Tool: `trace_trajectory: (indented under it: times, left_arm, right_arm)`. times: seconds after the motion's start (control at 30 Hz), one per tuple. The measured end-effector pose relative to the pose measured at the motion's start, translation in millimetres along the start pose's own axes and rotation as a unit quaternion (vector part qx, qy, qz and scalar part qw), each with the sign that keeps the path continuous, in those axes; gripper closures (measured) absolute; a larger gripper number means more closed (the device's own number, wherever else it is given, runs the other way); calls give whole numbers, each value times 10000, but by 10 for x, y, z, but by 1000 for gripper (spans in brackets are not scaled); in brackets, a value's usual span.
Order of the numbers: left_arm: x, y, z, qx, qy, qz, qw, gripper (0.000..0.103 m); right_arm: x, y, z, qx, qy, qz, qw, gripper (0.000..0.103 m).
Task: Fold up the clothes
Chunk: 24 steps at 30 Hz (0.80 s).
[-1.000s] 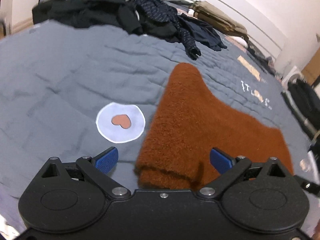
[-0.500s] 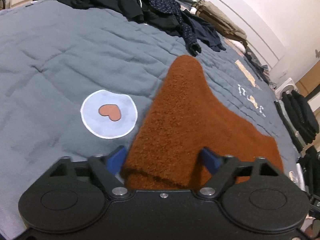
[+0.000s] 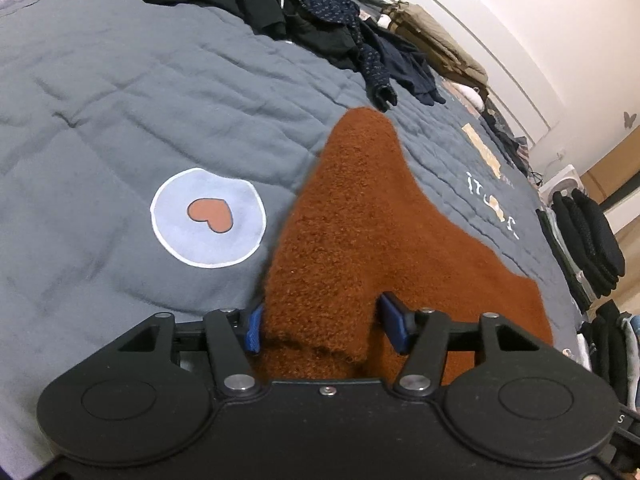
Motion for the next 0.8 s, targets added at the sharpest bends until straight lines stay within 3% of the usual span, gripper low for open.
trace_trajectory:
  times: [0.1,0.27,0.43,0.47,0.57,0.8]
  left_arm:
    - [4,18,-10,44,-18,1,10000,51]
    - [28,82,-40,217,-112,23,9997,69]
    - [75,99,-56,241,-273,-34,9993,68]
    - [59,80,-44,197,-226,-44,9995,62]
    - [17,39,-31,153,-179,-96,9997,59]
    - [67,46,-40,278,-337,-75,9990,61]
  right_arm:
    - [-66,-45,37,-37,112,-67,9999,64]
    - [-119,-139,111,-109,233,-55,9997,64]
    - [-107,-213,147,-187,248,53,9995,63]
    - [-105,-219,148,-198,225,57,9995,62]
    - [-124,-235,149,-219,222,83,9995,60]
    - [-161,-244,164,-200,267,164,9993,55]
Point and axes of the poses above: each gripper's, at about its wrist camera, not at the fingertips, and y roughly against the way its jaws point, x to its right, z to its underside, the point moved 5 cm from there along -y, roughly the way its jaws point, and after that the axes turned 14 degrees about -y, right-handed, at the moved point
